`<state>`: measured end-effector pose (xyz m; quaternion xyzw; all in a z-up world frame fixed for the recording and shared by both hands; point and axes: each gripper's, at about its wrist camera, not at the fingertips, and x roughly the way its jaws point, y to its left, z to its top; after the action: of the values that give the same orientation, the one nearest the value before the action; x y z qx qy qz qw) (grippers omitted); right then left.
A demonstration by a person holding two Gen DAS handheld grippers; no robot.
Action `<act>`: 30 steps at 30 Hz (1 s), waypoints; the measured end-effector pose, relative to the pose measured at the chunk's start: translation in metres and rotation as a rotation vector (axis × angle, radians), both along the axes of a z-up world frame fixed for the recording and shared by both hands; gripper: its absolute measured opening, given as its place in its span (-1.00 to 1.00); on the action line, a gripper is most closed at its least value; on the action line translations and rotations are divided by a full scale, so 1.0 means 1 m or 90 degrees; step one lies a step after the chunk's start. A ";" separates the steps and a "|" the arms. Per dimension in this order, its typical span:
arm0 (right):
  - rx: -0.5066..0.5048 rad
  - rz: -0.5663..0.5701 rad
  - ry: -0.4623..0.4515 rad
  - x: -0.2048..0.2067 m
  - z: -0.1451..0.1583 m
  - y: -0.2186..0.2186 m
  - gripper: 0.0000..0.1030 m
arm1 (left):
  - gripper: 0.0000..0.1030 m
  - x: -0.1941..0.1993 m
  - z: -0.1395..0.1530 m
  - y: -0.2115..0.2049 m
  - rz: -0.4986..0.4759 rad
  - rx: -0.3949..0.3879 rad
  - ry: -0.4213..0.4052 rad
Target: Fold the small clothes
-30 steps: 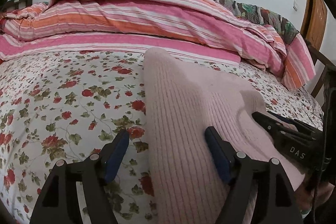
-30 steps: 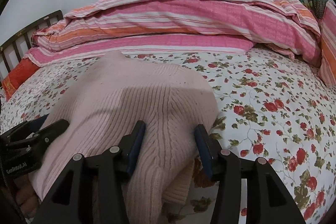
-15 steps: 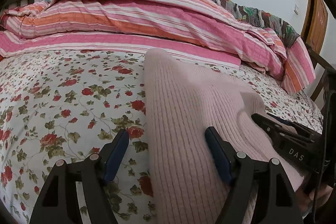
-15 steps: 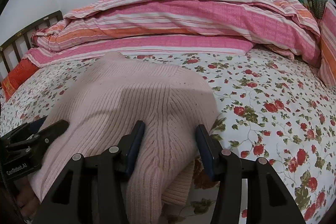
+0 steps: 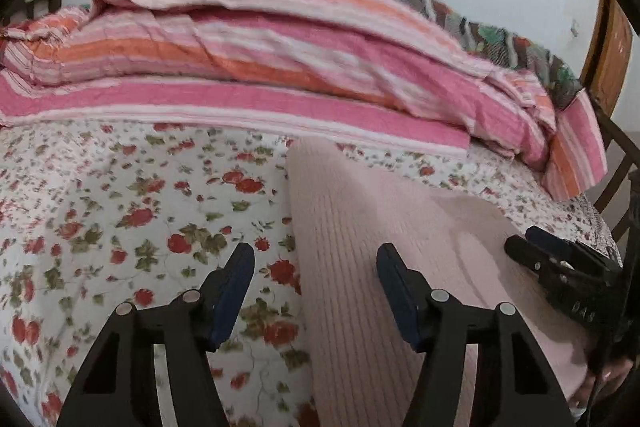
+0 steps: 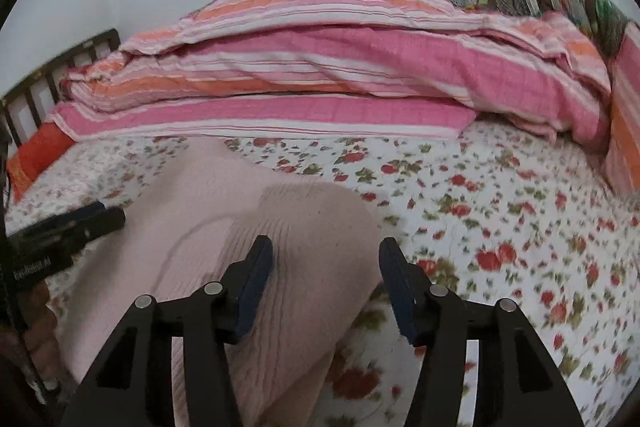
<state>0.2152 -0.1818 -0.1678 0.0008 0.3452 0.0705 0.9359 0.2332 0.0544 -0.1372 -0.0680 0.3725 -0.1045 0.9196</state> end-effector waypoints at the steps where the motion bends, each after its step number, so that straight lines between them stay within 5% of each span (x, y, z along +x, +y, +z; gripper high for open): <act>1: -0.006 -0.002 0.010 0.004 -0.008 0.002 0.01 | 0.22 0.004 -0.006 -0.002 -0.002 0.009 0.012; 8: 0.049 -0.039 0.036 0.018 -0.031 -0.014 0.05 | 0.27 0.000 -0.017 -0.015 -0.015 0.069 -0.017; 19: 0.034 -0.041 0.019 0.016 -0.032 -0.012 0.05 | 0.22 0.064 -0.015 -0.011 0.020 0.063 0.002; 30: 0.046 -0.040 0.018 0.016 -0.033 -0.012 0.05 | 0.25 0.061 -0.029 -0.012 0.025 0.060 0.003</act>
<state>0.2311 -0.1935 -0.2005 0.0464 0.3558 0.0537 0.9319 0.2945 0.0422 -0.1657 -0.0323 0.3774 -0.0687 0.9229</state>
